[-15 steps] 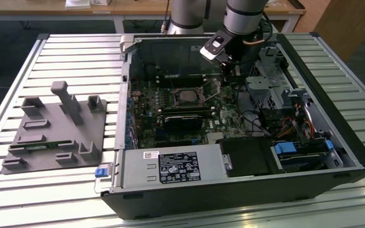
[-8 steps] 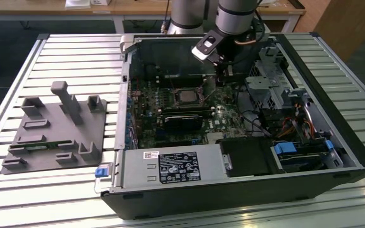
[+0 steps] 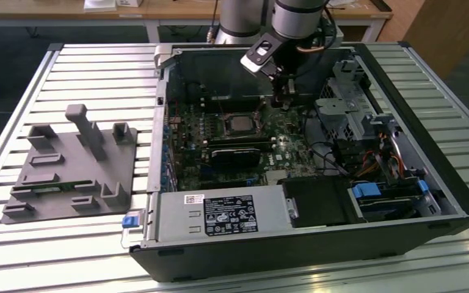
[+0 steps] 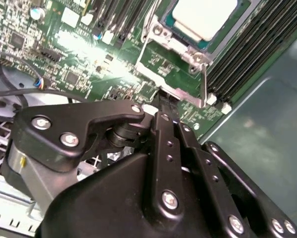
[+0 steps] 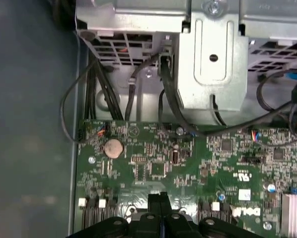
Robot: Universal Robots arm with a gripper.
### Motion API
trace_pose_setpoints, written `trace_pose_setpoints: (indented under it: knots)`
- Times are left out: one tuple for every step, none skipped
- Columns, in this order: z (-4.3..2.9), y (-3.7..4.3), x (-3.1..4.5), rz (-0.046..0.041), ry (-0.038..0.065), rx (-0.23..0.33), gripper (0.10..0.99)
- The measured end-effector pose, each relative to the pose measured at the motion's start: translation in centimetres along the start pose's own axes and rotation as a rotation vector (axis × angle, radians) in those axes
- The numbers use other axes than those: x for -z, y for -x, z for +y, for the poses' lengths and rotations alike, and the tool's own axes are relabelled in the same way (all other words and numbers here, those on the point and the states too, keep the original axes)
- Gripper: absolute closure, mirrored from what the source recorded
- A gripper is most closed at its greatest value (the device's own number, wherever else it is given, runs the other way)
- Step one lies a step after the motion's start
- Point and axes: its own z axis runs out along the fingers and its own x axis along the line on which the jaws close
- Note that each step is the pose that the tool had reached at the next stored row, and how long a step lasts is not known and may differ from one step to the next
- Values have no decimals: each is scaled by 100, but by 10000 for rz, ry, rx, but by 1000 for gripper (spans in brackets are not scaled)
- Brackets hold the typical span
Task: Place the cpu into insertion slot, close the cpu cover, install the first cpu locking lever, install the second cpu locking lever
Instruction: 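Close the cpu cover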
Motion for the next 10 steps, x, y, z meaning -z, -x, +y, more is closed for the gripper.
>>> trace_pose_setpoints:
  knots:
    - [-25, 0, 2, -3, 0, 1, 980]
    - [-50, -1, 2, -2, -1, 0, 980]
    - [-73, -1, 3, -3, -1, 0, 980]
    - [-90, -1, 2, -2, -1, 0, 980]
    - [-104, -2, 2, -1, 0, 1, 980]
    - [-120, -2, 2, -3, -1, 0, 980]
    - [-138, -2, 2, -2, -1, 0, 980]
    - [-159, -3, 2, -2, -1, 0, 980]
    - [-177, -3, 1, -1, 0, 0, 980]
    - [-194, -4, 1, 0, 0, 0, 980]
